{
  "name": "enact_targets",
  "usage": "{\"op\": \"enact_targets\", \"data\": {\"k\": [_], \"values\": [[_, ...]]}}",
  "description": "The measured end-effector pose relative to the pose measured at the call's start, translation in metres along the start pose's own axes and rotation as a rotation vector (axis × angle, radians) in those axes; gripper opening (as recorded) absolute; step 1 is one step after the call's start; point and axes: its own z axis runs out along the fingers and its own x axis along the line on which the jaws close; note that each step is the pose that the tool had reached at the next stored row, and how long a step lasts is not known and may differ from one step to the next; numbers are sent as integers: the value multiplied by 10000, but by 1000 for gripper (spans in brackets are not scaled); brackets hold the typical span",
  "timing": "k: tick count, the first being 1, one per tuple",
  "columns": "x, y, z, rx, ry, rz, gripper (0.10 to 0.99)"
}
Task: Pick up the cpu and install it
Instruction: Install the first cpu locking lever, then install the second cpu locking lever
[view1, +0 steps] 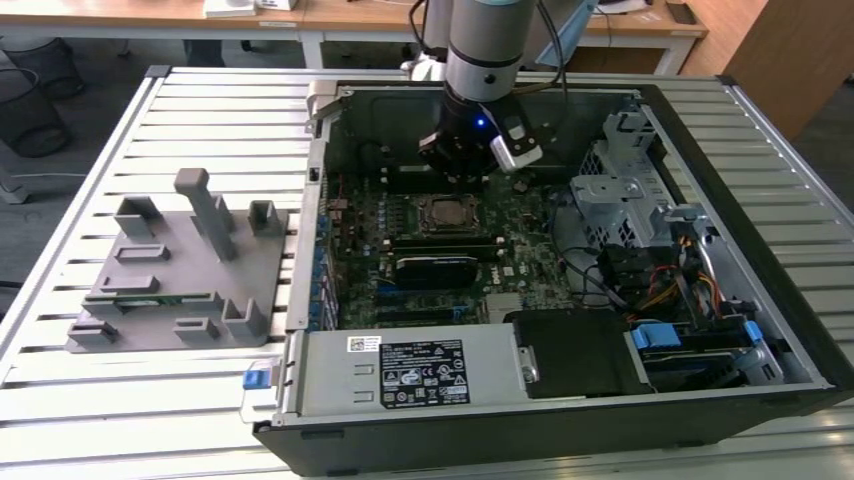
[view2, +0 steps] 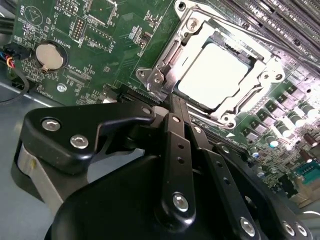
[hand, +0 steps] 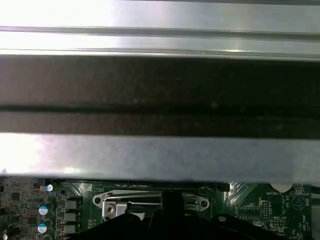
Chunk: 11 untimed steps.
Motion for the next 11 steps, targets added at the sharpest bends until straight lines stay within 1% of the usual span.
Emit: {"op": "enact_targets", "data": {"k": [6,11], "values": [[0,-18,-1,1,1,-1,106],[0,-51,-3,0,0,-1,106]]}}
